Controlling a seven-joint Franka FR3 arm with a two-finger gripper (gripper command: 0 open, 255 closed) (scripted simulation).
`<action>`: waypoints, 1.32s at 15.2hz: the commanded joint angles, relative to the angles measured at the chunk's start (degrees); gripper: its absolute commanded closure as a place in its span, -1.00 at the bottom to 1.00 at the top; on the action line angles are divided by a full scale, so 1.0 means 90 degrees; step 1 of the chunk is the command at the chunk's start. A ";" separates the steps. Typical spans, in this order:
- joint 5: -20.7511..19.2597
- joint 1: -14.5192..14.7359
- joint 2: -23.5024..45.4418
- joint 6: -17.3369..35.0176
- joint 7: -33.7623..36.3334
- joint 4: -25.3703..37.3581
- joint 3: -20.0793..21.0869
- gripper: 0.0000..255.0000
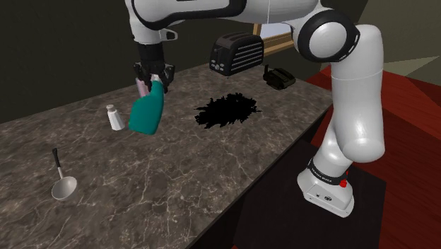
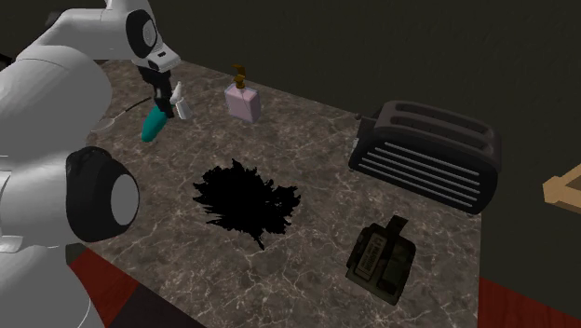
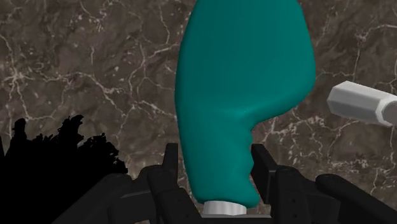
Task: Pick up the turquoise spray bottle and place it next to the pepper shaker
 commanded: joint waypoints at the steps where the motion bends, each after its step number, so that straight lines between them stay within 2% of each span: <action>1: -0.0050 0.0221 0.0190 -0.0107 0.0281 0.0306 0.0067 1.00; 20: -0.0057 0.0192 0.0233 0.1414 0.0270 -0.1175 0.0051 1.00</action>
